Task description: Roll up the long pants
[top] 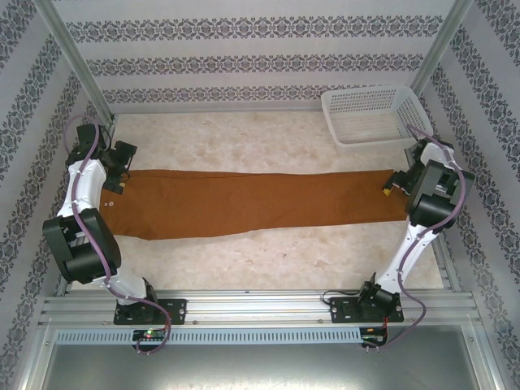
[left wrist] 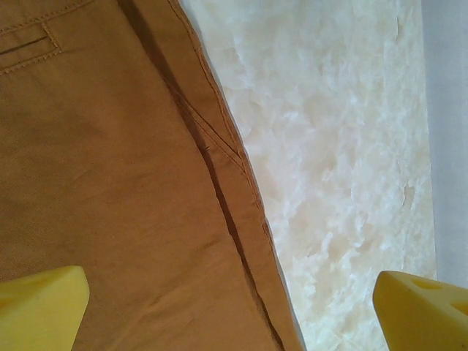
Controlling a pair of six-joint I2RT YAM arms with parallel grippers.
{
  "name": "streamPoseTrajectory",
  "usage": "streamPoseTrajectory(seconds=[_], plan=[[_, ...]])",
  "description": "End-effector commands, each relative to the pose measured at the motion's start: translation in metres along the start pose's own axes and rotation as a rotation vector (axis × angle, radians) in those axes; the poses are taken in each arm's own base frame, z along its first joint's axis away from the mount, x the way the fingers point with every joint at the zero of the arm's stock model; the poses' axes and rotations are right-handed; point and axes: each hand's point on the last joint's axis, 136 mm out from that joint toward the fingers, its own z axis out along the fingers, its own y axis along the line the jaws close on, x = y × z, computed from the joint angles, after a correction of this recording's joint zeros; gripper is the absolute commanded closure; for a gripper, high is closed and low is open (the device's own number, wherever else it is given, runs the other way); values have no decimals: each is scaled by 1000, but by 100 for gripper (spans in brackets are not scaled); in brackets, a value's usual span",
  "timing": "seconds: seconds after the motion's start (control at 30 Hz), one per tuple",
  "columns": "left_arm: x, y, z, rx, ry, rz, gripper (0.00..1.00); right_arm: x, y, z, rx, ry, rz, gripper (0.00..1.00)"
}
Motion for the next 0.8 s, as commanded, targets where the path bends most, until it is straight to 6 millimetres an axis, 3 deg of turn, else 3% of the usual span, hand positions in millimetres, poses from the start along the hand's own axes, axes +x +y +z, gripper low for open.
streamPoseTrajectory(seconds=[0.0, 0.07, 0.27, 0.37, 0.47, 0.57, 0.67, 0.77], plan=[[-1, -3, -15, -4, -28, -22, 0, -3, -2, 22, 49, 15, -20, 20], [0, -4, -15, -2, -25, -27, 0, 3, -1, 31, 57, 41, -25, 25], [2, -6, -17, 1, -22, -26, 0, 17, 7, 49, 83, 91, -70, 66], [2, -6, -21, 0, -28, -18, 0, 20, 8, 51, 86, 102, -79, 98], [3, -6, -23, 2, -27, -14, 0, 23, 11, 47, 67, 108, -74, 100], [5, -7, -22, 17, -18, -21, 0, 20, 13, 27, 31, 78, -38, 100], [9, -9, -20, 30, -8, -22, 0, 10, 1, -7, 36, 18, -3, 100], [11, -10, -20, 35, -1, -10, 0, 0, -34, -52, 167, -60, 26, 100]])
